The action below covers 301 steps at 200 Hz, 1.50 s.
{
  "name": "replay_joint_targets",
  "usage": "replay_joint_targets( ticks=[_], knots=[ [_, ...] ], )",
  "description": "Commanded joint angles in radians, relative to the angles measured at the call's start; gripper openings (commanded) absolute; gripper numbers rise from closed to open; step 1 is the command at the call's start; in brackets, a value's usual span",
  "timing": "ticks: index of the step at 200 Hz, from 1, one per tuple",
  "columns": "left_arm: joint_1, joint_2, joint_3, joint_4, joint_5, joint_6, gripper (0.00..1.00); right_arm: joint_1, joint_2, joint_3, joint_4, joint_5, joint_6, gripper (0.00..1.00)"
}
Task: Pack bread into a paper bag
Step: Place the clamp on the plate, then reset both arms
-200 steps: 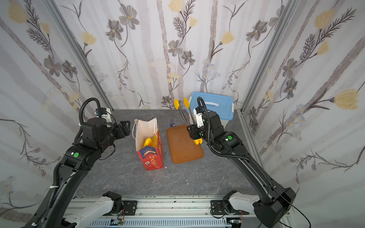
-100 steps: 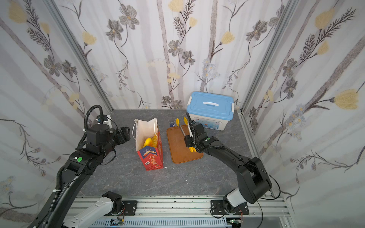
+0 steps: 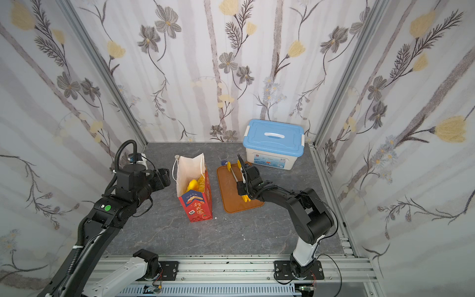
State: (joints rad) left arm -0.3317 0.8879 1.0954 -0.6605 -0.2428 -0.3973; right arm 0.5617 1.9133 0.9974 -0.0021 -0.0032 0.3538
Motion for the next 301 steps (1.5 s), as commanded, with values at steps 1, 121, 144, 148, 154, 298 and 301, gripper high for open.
replay_joint_targets(
  ticks=[1, 121, 144, 148, 154, 298, 301],
  knots=[
    [0.002, -0.006, -0.005, 0.011, -0.019, -0.006, 0.86, 0.0, 0.025, 0.009, 0.104, -0.013, 0.021, 0.58],
    [0.003, 0.062, 0.03, 0.042, -0.005, -0.006, 0.86, -0.004, -0.032, 0.045, 0.016, 0.003, -0.005, 1.0],
    [0.004, 0.074, 0.035, 0.052, -0.012, -0.002, 0.86, -0.009, -0.06, 0.056, -0.015, -0.003, -0.009, 1.0],
    [0.005, 0.075, 0.033, 0.054, -0.015, 0.0, 0.86, -0.011, -0.07, 0.056, -0.019, -0.004, -0.01, 1.0],
    [0.005, 0.078, 0.03, 0.063, -0.023, 0.005, 0.86, -0.013, -0.086, 0.055, -0.025, -0.001, -0.011, 1.0],
    [0.223, 0.288, -0.474, 0.818, -0.298, 0.15, 1.0, -0.375, -0.682, -0.382, 0.45, 0.126, -0.206, 1.0],
    [0.224, 0.305, -0.481, 0.832, -0.31, 0.152, 1.0, -0.377, -0.688, -0.398, 0.465, 0.141, -0.211, 1.0]
  ],
)
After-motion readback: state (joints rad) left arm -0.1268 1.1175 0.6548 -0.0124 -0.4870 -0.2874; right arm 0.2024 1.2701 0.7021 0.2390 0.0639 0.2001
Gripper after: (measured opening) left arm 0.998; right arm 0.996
